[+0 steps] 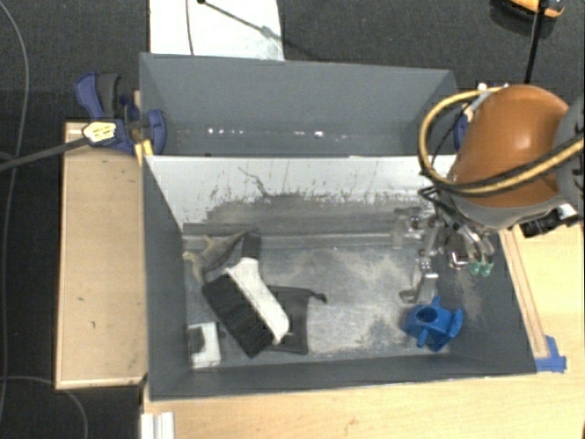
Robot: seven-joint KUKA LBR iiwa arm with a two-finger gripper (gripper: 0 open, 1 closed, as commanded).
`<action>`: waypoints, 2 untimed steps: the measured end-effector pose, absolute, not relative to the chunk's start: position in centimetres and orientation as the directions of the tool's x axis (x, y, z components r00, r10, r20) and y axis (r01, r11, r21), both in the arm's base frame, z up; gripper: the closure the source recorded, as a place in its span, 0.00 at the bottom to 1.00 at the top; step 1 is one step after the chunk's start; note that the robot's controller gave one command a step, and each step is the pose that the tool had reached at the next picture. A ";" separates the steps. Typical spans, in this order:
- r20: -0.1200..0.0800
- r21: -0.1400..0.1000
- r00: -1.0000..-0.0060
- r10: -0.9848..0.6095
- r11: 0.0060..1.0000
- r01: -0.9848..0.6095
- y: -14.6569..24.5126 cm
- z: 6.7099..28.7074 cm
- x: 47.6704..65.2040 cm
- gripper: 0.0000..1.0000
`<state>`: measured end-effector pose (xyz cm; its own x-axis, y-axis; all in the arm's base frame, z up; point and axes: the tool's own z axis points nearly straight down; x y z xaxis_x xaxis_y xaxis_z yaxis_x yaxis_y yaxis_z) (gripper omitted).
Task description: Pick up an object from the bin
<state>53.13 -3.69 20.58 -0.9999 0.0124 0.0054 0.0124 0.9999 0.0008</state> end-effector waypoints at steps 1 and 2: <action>-0.003 0.000 -1.000 0.011 1.000 0.011 -3.7 21.0 53.3 0.00; -0.005 0.001 -0.999 0.044 0.999 0.044 -6.8 17.6 51.0 0.00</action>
Offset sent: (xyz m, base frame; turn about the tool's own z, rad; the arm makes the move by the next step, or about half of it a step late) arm -0.0423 -0.0588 -0.0591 0.0684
